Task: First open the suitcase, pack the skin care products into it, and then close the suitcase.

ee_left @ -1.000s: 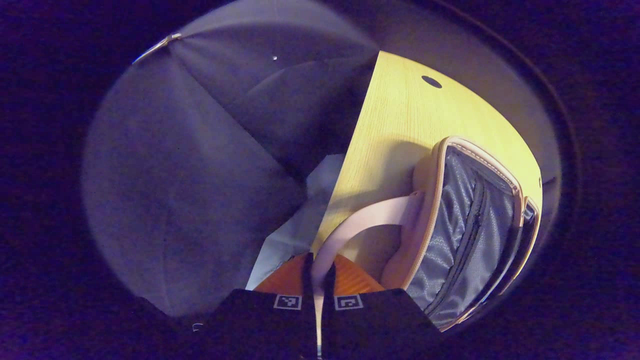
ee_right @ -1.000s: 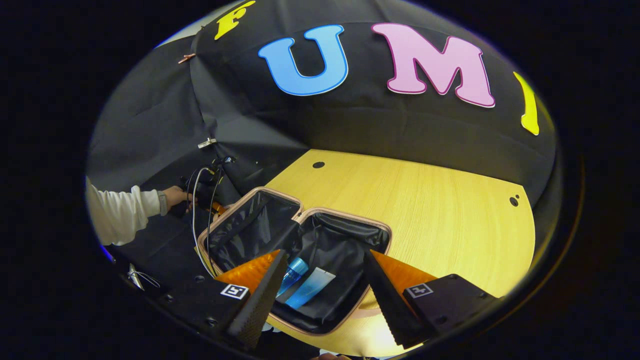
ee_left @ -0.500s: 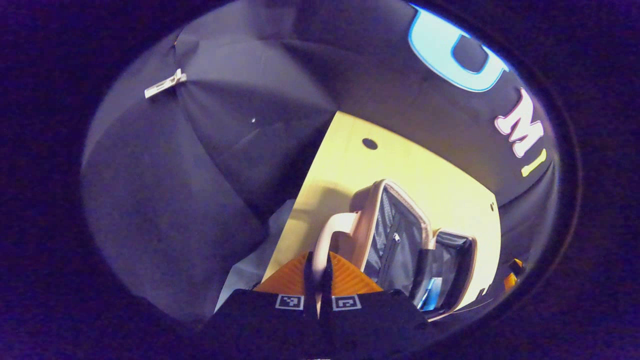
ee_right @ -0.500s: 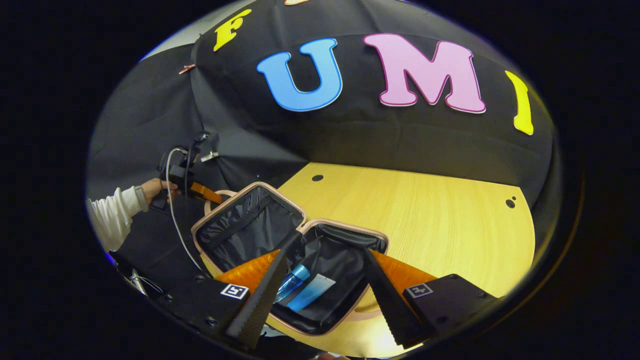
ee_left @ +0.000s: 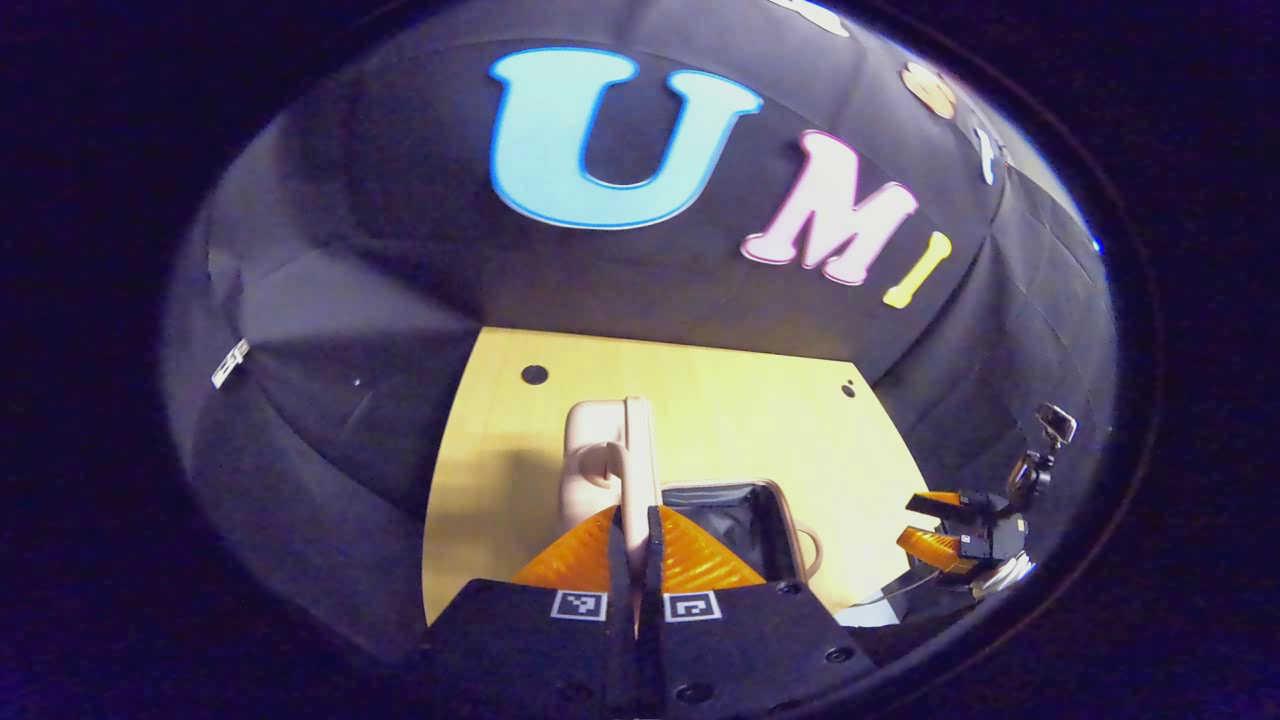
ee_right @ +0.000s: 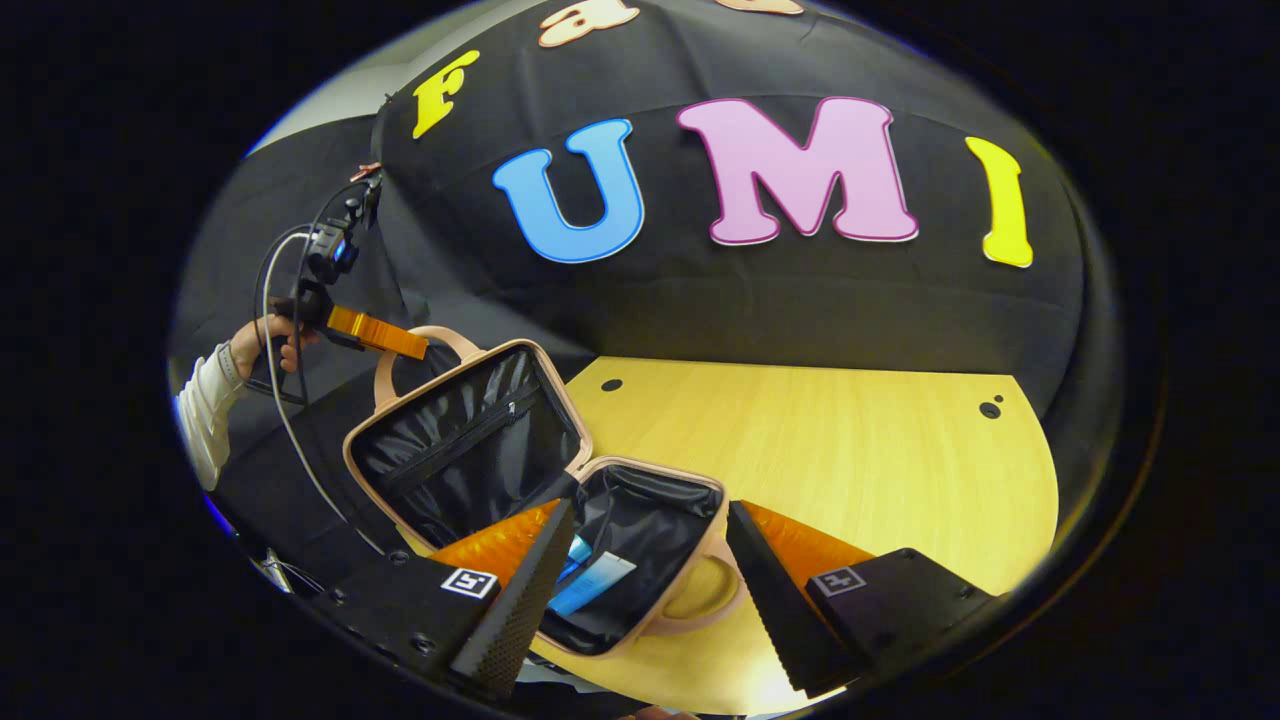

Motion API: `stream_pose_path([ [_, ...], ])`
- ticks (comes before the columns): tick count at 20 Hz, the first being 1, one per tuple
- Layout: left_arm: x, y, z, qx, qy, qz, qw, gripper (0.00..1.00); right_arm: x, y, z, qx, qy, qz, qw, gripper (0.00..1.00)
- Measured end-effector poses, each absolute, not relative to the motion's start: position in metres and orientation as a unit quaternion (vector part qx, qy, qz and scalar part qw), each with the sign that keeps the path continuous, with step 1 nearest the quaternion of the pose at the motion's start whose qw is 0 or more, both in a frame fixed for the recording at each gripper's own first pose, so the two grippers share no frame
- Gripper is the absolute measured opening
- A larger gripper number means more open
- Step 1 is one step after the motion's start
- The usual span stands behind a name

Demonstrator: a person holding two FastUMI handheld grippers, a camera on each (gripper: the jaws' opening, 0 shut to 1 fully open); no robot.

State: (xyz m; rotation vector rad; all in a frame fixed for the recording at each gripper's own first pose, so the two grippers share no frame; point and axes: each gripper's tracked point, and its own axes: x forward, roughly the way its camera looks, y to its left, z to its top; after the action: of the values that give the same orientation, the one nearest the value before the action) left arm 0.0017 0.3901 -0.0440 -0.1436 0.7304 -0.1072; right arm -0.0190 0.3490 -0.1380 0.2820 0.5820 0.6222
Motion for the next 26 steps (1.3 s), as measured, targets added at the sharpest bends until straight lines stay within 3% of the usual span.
stream_pose_path([
  [7, 0.023, 0.254, -0.112, -0.013, 0.389, -0.153, 0.908, 0.06, -0.031, 0.258, -0.158, 0.138, 0.297, 0.269, 0.906, 0.97],
  [16, 0.038, 0.240, -0.251, -0.062, 0.514, -0.143, 0.844, 0.06, -0.051, 0.154, -0.190, 0.135, 0.327, 0.209, 0.911, 0.97],
  [22, 0.044, 0.260, -0.242, 0.036, 0.496, -0.104, 0.862, 0.16, -0.052, 0.128, -0.183, 0.119, 0.306, 0.218, 0.919, 0.97],
  [26, 0.040, 0.248, -0.177, 0.095, 0.404, -0.091, 0.905, 0.30, -0.048, 0.121, -0.155, 0.103, 0.268, 0.250, 0.925, 0.97],
])
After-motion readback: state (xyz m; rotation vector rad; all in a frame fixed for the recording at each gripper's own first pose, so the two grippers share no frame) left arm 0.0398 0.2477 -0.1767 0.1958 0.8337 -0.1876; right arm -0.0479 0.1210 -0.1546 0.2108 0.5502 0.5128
